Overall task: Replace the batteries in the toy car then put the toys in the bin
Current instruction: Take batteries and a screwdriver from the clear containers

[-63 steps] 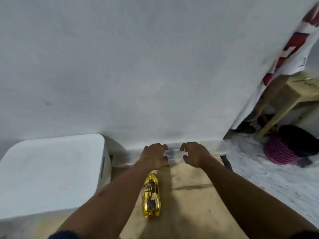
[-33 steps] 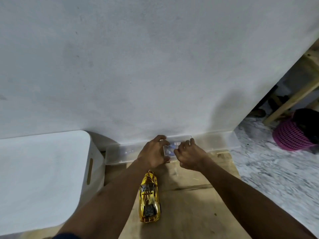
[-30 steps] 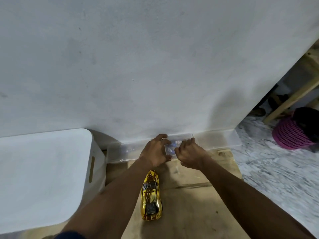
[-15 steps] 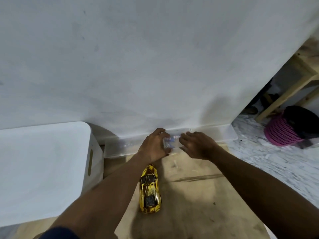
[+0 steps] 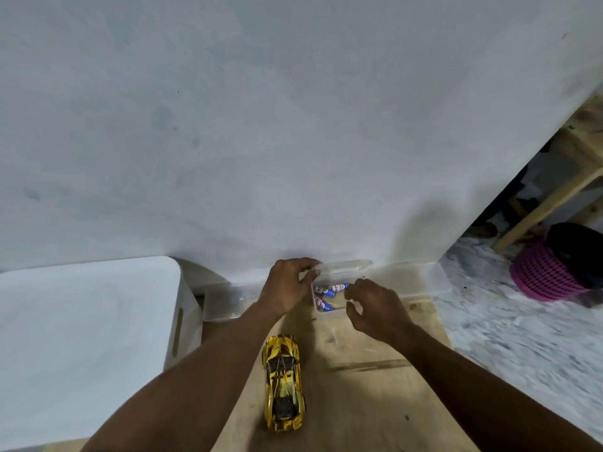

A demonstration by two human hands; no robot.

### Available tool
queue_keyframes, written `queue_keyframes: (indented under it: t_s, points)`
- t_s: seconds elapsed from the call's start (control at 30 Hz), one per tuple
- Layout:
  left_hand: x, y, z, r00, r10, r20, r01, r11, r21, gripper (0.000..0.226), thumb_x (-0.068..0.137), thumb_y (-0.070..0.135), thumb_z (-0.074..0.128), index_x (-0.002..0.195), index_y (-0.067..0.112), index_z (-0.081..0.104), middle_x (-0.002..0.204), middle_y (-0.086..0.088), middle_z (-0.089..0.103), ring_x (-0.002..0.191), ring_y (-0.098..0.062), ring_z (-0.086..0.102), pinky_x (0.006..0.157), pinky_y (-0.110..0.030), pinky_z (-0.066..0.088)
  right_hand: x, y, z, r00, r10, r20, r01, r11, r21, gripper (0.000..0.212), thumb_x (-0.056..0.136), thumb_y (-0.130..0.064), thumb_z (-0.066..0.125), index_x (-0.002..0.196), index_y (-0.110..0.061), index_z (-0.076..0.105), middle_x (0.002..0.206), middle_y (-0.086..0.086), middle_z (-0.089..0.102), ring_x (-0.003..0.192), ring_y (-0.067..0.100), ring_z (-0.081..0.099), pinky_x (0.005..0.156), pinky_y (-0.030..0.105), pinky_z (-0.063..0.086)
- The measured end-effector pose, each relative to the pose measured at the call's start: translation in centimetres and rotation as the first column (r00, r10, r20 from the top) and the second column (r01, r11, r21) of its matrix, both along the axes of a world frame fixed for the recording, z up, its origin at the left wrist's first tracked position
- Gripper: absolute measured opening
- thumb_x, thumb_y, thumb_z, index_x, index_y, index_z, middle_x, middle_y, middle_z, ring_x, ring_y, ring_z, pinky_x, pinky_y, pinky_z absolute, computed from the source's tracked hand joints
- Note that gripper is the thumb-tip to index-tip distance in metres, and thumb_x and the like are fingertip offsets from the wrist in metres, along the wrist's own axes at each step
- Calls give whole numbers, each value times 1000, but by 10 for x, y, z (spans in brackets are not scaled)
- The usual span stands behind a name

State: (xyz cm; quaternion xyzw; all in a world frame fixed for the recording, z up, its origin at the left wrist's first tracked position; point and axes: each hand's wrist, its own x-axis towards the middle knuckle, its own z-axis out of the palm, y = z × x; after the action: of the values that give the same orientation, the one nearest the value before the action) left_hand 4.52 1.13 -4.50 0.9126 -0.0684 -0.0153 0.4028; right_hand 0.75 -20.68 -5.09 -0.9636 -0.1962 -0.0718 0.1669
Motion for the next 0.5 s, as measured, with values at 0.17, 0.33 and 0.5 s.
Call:
queue_keyframes:
  t_s: [0.17, 0.33, 0.5]
  points:
    - [1, 0, 3, 998, -37, 55, 34, 998, 55, 26, 95, 32, 62, 117, 27, 74, 115, 9, 74, 106, -10, 68, 97, -32, 52, 44, 21, -2, 947, -104, -304, 2, 948, -318, 37, 84, -16, 61, 121, -21, 67, 119, 7, 68, 109, 25, 63, 90, 32, 49]
    - [-3, 1, 4, 987, -117, 112, 102, 987, 126, 29, 99, 32, 57, 124, 35, 69, 119, 11, 72, 108, -9, 66, 94, -31, 52, 55, 27, -3, 944, -102, -313, -83, 846, -527, 33, 85, -18, 65, 118, -15, 65, 118, 9, 67, 107, 27, 65, 89, 32, 49]
    - [-6, 2, 4, 981, -122, 150, 103, 986, 128, 29, 98, 25, 60, 123, 35, 70, 117, 7, 73, 105, -12, 68, 90, -29, 53, 58, 31, -3, 937, -81, -340, -123, 834, -539, 25, 84, -13, 61, 108, -16, 68, 112, 7, 71, 103, 26, 67, 87, 30, 49]
